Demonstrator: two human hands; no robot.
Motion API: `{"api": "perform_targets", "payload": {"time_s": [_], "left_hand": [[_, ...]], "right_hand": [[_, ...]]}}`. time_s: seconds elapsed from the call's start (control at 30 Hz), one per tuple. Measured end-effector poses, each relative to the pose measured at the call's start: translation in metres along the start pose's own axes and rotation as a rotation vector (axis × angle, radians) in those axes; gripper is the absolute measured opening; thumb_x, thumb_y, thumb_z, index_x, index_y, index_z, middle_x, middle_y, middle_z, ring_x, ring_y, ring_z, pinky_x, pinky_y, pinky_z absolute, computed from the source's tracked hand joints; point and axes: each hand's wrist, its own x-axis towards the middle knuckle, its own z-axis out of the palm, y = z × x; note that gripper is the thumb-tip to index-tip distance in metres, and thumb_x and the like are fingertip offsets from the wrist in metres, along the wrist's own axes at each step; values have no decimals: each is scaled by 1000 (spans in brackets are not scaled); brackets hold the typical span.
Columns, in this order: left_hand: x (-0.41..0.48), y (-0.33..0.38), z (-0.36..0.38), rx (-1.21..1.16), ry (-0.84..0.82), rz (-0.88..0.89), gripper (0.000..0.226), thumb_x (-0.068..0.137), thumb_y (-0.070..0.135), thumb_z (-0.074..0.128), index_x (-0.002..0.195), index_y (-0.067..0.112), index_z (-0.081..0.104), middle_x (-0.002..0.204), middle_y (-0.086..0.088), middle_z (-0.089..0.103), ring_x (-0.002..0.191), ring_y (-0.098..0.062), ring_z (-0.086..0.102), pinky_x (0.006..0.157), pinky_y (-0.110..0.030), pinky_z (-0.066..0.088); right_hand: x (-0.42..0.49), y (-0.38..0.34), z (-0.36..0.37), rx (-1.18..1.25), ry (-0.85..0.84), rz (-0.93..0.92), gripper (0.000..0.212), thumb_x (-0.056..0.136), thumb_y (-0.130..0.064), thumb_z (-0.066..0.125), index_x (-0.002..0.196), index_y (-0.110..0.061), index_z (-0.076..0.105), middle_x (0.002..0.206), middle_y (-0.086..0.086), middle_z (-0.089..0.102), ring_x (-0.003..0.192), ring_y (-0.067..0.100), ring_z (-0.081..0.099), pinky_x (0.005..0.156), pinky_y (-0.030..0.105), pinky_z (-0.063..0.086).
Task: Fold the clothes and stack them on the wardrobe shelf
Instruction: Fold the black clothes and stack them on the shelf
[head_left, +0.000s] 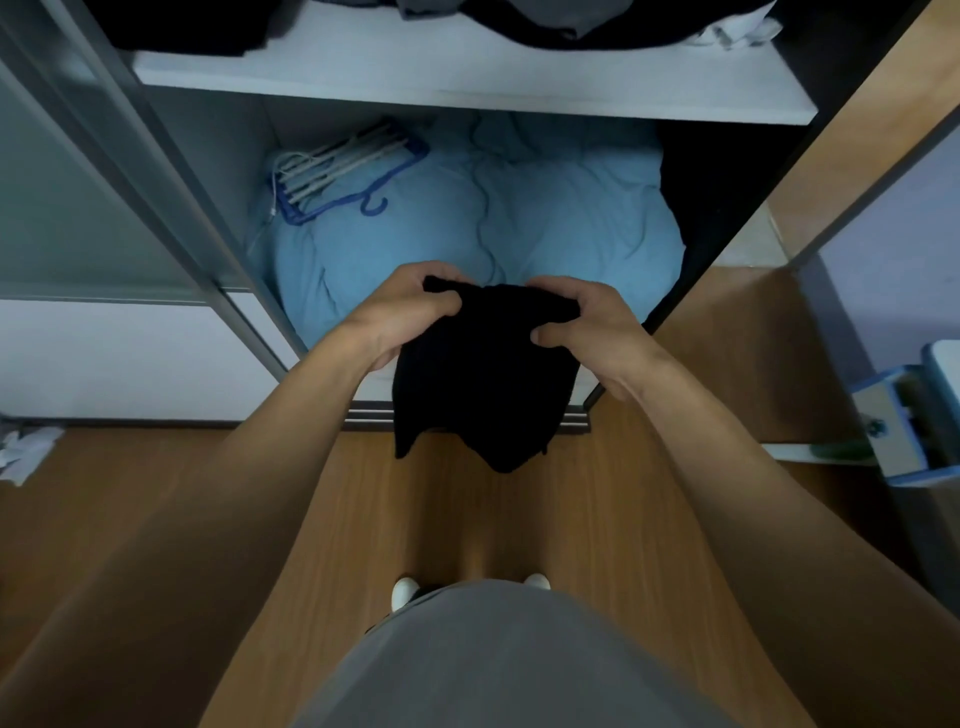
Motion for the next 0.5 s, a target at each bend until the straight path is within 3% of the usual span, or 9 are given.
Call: {"api": "perform_targets", "payload": {"time_s": [0.13, 0.23, 0.3, 0.33, 0.4, 0.43, 0.5], "left_hand": [[2, -1, -22, 425, -26, -34, 61, 76, 12, 70, 129, 37, 54, 120, 8, 58, 106, -9, 58, 82, -11, 44], [3, -1, -28, 772, -75, 2, 85, 75, 24, 78, 146, 39, 33, 149, 4, 27, 140, -20, 25, 109, -25, 25], [4, 1, -21, 839, -158, 155, 99, 69, 40, 85, 149, 42, 27, 160, 12, 8, 147, -12, 7, 116, -33, 11], [5, 2, -15, 864, -182, 230, 102, 66, 48, 86, 149, 41, 27, 160, 12, 11, 147, -10, 8, 116, -34, 9], [12, 4, -1, 933, -200, 279, 95, 65, 56, 83, 145, 35, 36, 150, 7, 39, 139, -13, 31, 113, -31, 19], [15, 5, 3, 988, -191, 267, 81, 69, 55, 80, 138, 31, 45, 136, 4, 54, 128, -17, 46, 106, -30, 31], [22, 5, 8, 1120, -147, 229, 53, 80, 46, 73, 124, 21, 58, 119, -3, 65, 109, -24, 61, 90, -33, 47]], "right_hand": [[3, 2, -6, 258, -44, 98, 58, 78, 21, 61, 125, -12, 67, 114, 10, 73, 105, 21, 70, 87, 25, 57], [7, 2, -4, 300, -84, 115, 55, 79, 21, 60, 123, -11, 68, 111, 10, 74, 103, 21, 72, 82, 25, 58], [11, 1, -2, 322, -102, 111, 52, 79, 21, 59, 119, -10, 69, 109, 10, 75, 102, 21, 72, 80, 24, 58], [12, -1, -1, 326, -108, 105, 51, 79, 20, 59, 118, -11, 70, 108, 10, 75, 102, 21, 72, 80, 24, 58], [13, -4, 0, 328, -96, 92, 50, 79, 19, 62, 117, -11, 71, 106, 7, 76, 100, 18, 72, 80, 23, 57], [13, -5, 0, 323, -85, 93, 49, 79, 18, 63, 117, -12, 71, 105, 6, 76, 98, 16, 73, 79, 22, 57], [13, -5, -1, 246, -39, 110, 48, 80, 16, 66, 121, -9, 68, 108, 7, 75, 96, 16, 73, 77, 18, 57]]}}
